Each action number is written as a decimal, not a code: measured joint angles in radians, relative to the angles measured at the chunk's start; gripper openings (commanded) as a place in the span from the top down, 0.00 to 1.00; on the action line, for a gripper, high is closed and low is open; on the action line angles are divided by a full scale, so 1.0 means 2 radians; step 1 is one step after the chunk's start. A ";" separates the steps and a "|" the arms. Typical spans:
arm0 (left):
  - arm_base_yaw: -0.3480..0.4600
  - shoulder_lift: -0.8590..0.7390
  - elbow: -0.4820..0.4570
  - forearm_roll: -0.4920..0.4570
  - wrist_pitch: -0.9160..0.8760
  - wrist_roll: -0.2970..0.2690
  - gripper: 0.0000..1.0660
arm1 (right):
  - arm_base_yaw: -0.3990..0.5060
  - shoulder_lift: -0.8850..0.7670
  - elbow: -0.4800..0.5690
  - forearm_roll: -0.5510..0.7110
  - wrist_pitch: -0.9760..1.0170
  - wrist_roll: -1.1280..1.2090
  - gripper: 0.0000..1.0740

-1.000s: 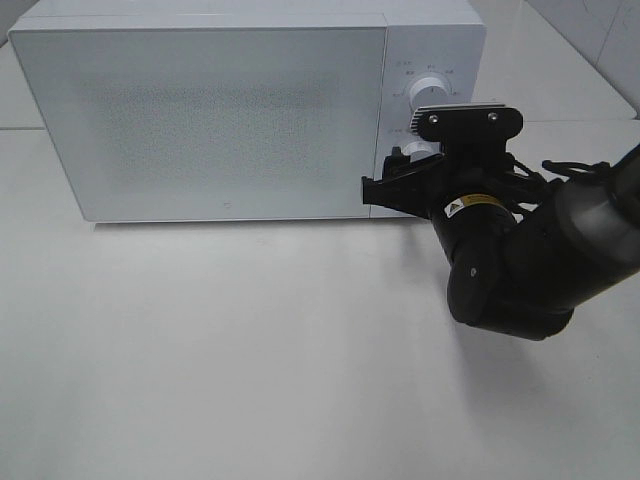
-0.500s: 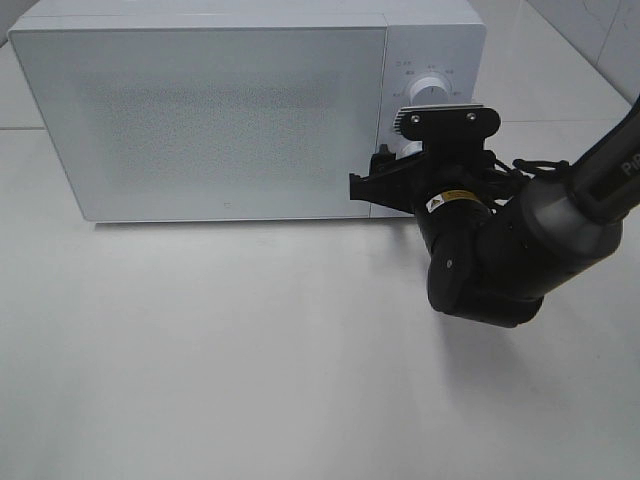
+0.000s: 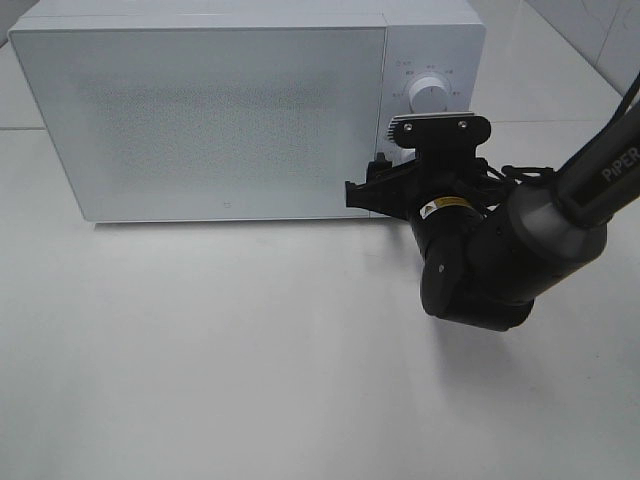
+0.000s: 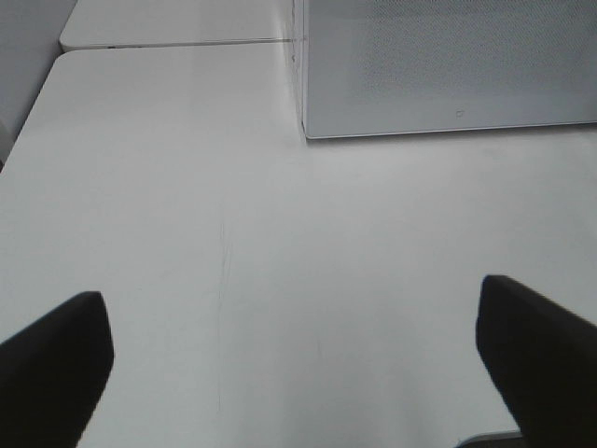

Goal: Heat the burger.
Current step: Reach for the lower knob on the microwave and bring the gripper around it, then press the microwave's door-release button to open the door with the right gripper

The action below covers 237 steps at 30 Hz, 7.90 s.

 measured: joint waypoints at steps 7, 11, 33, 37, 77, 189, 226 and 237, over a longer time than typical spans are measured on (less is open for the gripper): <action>0.000 0.000 0.000 0.000 0.000 0.000 0.08 | 0.000 0.000 0.000 0.001 0.005 0.000 0.50; 0.000 0.000 0.000 0.000 0.000 0.000 0.08 | 0.000 0.000 -0.001 0.009 0.007 0.000 0.72; 0.000 0.000 0.000 0.000 0.000 0.000 0.08 | -0.002 0.000 0.000 -0.005 0.007 0.021 0.96; 0.000 0.000 0.000 0.000 0.000 0.000 0.08 | -0.005 -0.002 0.004 -0.025 0.009 0.104 0.96; 0.000 0.000 0.000 0.000 0.000 0.000 0.08 | -0.008 -0.023 0.011 -0.042 0.036 0.646 0.93; 0.000 0.000 0.000 0.000 0.000 0.001 0.08 | -0.070 -0.359 0.113 -0.220 0.688 0.117 0.36; 0.000 0.000 0.000 0.000 0.000 0.001 0.08 | -0.111 -0.867 0.102 -0.382 1.080 0.175 0.29; 0.000 0.000 0.000 0.000 0.000 0.001 0.08 | -0.216 -1.000 0.149 -0.388 1.090 0.176 0.29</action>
